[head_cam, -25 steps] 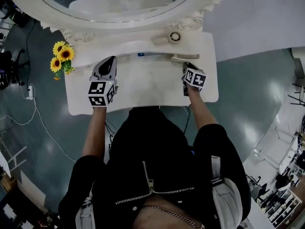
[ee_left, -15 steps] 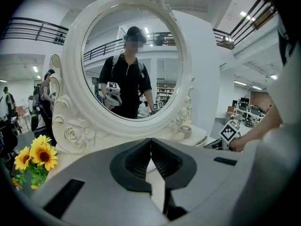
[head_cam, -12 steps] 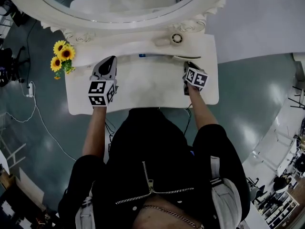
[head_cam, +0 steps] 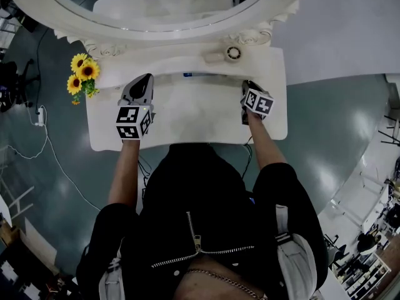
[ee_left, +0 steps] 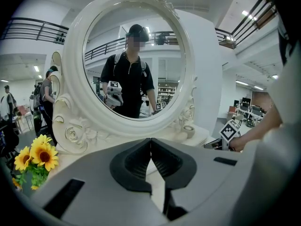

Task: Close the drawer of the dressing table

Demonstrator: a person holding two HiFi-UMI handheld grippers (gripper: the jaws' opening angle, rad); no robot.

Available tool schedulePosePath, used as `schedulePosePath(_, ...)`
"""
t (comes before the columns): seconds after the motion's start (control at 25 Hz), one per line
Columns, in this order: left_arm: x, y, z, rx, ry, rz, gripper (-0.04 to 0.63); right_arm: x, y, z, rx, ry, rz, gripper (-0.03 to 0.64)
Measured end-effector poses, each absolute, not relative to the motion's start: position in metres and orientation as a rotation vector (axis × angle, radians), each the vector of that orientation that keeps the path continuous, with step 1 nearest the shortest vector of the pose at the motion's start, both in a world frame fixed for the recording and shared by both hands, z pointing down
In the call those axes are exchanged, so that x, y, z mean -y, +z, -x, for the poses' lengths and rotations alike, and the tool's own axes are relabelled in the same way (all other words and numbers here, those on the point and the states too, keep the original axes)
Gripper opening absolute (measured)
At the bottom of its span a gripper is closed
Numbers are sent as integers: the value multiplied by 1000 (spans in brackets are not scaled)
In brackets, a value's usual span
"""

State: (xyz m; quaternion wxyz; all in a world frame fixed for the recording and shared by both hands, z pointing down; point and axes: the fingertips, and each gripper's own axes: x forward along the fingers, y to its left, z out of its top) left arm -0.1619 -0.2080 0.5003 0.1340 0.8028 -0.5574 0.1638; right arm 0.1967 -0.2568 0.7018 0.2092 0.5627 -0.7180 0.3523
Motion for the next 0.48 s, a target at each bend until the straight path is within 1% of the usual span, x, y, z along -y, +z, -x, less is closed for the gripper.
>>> schedulePosePath(0.48,209,500,170,1644,482,-2307,21,277,702,-195,2005,974,-1568,98)
